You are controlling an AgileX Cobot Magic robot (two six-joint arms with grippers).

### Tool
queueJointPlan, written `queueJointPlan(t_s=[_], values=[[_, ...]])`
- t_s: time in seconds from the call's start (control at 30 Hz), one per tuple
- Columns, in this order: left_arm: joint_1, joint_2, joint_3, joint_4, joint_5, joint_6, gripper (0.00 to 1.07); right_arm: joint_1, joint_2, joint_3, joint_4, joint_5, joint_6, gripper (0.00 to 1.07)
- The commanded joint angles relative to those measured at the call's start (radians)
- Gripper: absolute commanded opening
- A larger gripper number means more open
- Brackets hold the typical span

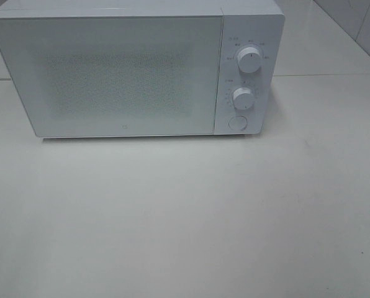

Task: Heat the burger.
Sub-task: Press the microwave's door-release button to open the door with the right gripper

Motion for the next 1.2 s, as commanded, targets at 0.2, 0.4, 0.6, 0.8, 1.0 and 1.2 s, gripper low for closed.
queueJointPlan(t_s=[0.2, 0.4, 0.6, 0.8, 1.0, 1.2], values=[[0.000, -0.008, 0.003, 0.000, -0.014, 0.000, 1.00, -0.003, 0.127, 0.021, -0.023, -0.308, 0.000, 0.76], [0.000, -0.008, 0.003, 0.000, -0.014, 0.000, 1.00, -0.003, 0.295, 0.083, -0.022, -0.513, 0.000, 0.76], [0.000, -0.008, 0.003, 0.000, -0.014, 0.000, 1.00, -0.003, 0.493, 0.104, -0.011, -0.753, 0.000, 0.76], [0.000, -0.008, 0.003, 0.000, -0.014, 0.000, 1.00, -0.003, 0.628, 0.104, -0.011, -0.925, 0.079, 0.76], [0.000, -0.008, 0.003, 0.000, -0.014, 0.000, 1.00, -0.003, 0.738, 0.105, -0.018, -1.017, 0.120, 0.76], [0.000, -0.008, 0.003, 0.000, -0.014, 0.000, 1.00, -0.003, 0.862, 0.157, -0.023, -1.209, 0.120, 0.76]])
